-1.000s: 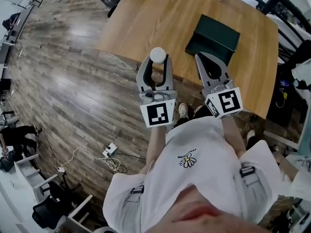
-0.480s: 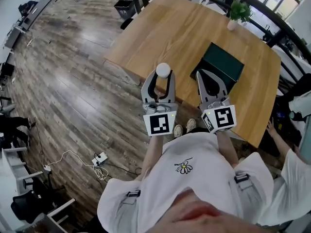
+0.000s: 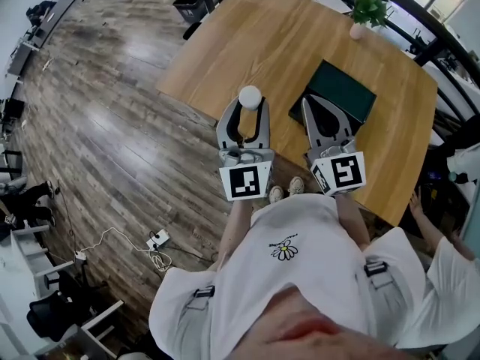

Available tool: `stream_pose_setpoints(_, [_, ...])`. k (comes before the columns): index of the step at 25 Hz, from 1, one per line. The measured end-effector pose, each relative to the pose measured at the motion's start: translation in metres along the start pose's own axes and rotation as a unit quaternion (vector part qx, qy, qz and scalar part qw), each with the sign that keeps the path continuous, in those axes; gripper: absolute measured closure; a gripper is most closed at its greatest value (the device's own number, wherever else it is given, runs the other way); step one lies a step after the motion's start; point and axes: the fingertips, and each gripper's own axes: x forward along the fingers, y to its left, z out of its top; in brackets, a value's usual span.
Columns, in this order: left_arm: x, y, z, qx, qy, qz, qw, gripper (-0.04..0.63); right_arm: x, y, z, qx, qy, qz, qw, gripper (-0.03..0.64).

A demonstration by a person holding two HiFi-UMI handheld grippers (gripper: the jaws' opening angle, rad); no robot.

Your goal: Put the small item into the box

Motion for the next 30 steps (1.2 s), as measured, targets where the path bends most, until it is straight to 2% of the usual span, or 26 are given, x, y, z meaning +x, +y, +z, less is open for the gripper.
stream_pose_setpoints(8, [0.022,-0.02,-0.009,0.003,0.016,-0.027,0.9995,0.423,-0.004,-0.028,-0.005,0.02,0.0,-0.025,0.999,0.611])
stream_pose_setpoints(12, [0.044,-0.045,-0.016,0.032,0.043,-0.096,0.994,0.423,-0.013,-0.047,-0.009,0.026,0.008,-0.041,0.999,0.611])
stream_pose_setpoints(15, [0.05,-0.063,-0.015,0.06,0.047,-0.149,0.986,0.425,-0.029,-0.053,-0.014,0.03,0.009,-0.059,0.998,0.611])
stream_pose_setpoints(17, [0.057,-0.074,-0.014,0.097,0.047,-0.18,0.9778,0.425,-0.038,-0.06,-0.018,0.033,0.01,-0.068,0.997,0.611])
stream_pose_setpoints(21, [0.064,-0.106,-0.027,0.186,0.066,-0.259,0.9453,0.425,-0.064,-0.075,-0.032,0.047,0.021,-0.099,0.994,0.611])
stream_pose_setpoints(25, [0.057,-0.141,-0.07,0.234,0.111,-0.331,0.9074,0.425,-0.096,-0.088,-0.055,0.066,0.032,-0.135,0.988,0.611])
stream_pose_setpoints(27, [0.063,-0.158,-0.091,0.256,0.134,-0.366,0.8846,0.425,-0.104,-0.102,-0.062,0.073,0.037,-0.149,0.985,0.611])
stream_pose_setpoints(30, [0.063,-0.183,-0.113,0.298,0.156,-0.423,0.8415,0.425,-0.116,-0.117,-0.067,0.078,0.045,-0.163,0.982,0.611])
